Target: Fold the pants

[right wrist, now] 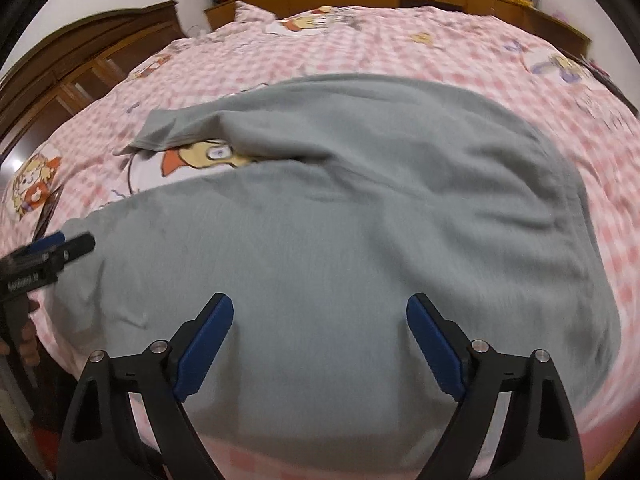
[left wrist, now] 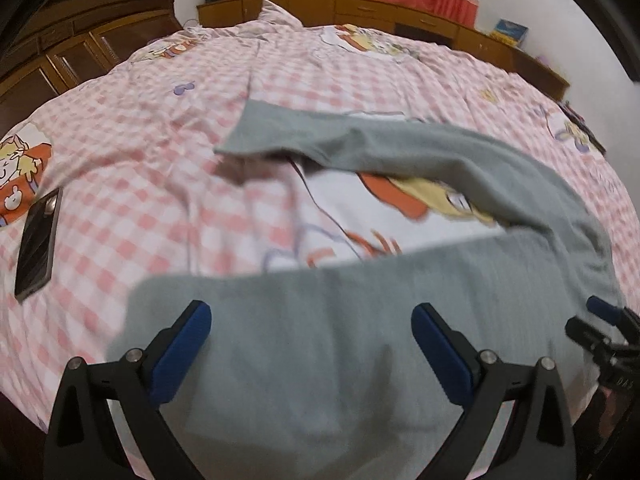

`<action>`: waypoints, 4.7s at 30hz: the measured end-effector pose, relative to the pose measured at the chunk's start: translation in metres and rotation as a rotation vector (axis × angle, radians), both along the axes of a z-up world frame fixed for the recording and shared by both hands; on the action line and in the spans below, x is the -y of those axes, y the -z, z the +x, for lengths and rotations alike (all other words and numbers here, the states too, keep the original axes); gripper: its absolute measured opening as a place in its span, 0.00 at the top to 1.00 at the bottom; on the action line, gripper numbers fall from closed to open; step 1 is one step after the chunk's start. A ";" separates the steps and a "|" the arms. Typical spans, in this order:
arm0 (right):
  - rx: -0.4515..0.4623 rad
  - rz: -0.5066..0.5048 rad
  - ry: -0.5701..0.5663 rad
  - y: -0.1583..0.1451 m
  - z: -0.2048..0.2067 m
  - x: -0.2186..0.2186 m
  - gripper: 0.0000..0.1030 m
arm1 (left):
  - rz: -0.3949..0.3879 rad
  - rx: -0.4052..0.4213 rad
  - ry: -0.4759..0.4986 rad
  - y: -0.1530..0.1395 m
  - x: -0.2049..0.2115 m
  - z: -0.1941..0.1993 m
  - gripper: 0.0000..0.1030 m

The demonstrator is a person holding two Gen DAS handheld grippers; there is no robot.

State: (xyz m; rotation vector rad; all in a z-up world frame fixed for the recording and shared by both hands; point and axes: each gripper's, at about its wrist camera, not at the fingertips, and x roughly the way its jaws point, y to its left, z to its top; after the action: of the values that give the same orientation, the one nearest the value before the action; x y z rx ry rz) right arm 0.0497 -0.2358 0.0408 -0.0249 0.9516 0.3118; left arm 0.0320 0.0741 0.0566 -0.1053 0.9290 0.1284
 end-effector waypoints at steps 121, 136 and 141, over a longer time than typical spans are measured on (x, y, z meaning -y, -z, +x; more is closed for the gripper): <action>0.069 -0.020 0.063 -0.015 -0.043 0.033 0.59 | -0.116 0.012 0.053 -0.013 0.014 -0.049 0.28; 0.047 -0.026 0.289 -0.014 -0.061 0.123 0.58 | -0.118 -0.046 0.196 0.012 0.077 -0.062 0.28; 0.034 -0.041 0.403 -0.014 -0.064 0.165 0.58 | -0.134 -0.079 0.240 0.027 0.093 -0.056 0.28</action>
State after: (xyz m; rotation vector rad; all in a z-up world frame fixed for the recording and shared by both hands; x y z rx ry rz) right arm -0.0140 -0.4004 0.0548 0.1225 0.9063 -0.0805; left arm -0.0242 -0.0191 0.0293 -0.1131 1.0216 -0.1531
